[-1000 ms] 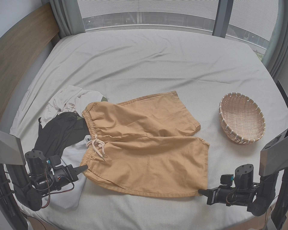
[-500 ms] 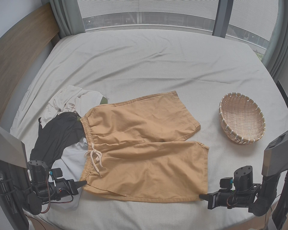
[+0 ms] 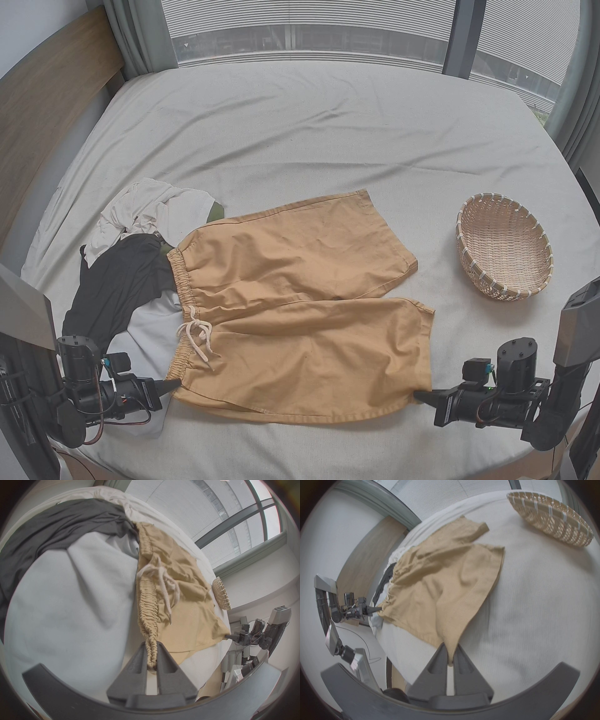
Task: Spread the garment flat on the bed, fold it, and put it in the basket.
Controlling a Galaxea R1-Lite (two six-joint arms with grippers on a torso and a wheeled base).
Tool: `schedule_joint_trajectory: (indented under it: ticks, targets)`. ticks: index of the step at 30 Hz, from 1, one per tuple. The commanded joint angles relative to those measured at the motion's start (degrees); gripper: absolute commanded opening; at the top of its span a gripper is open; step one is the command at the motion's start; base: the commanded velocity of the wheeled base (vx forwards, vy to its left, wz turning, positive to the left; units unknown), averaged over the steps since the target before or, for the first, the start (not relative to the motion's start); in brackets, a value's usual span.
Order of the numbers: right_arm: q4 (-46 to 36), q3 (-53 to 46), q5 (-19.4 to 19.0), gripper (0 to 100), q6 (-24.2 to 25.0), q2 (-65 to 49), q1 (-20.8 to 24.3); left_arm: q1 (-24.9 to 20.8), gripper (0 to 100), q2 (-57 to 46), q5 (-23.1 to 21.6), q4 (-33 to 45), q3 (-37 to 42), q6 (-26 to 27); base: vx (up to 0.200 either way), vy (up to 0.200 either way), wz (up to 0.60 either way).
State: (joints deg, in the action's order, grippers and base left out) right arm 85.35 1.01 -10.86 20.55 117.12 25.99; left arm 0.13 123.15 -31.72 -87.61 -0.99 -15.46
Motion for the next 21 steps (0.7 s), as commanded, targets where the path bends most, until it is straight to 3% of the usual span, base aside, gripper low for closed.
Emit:
schedule_joint_trajectory:
  ticks: [1, 9, 14, 21]
  targets:
    - [3.2, 0.5, -0.1, 0, 0.2, -3.6, -2.6, 1.2, 0, -3.3, -2.0, -1.4, 0.8, -0.6, 0.000, 0.000, 0.00]
    - [2.9, 7.9, 0.0, 0, 1.1, -7.2, -4.2, 0.9, 0, -12.8, -3.3, -1.4, -2.4, -8.1, 0.000, 0.000, 0.00]
    - [2.9, 11.6, -0.2, 0, 1.2, -7.1, -5.4, 1.0, 0, -16.6, -3.3, -1.4, -4.0, -15.6, 0.000, 0.000, 0.00]
    - [2.5, 14.5, -0.2, 0, 2.5, -7.3, -5.0, 0.9, 0, -16.9, -2.7, -1.4, -6.1, -17.9, 0.000, 0.000, 0.00]
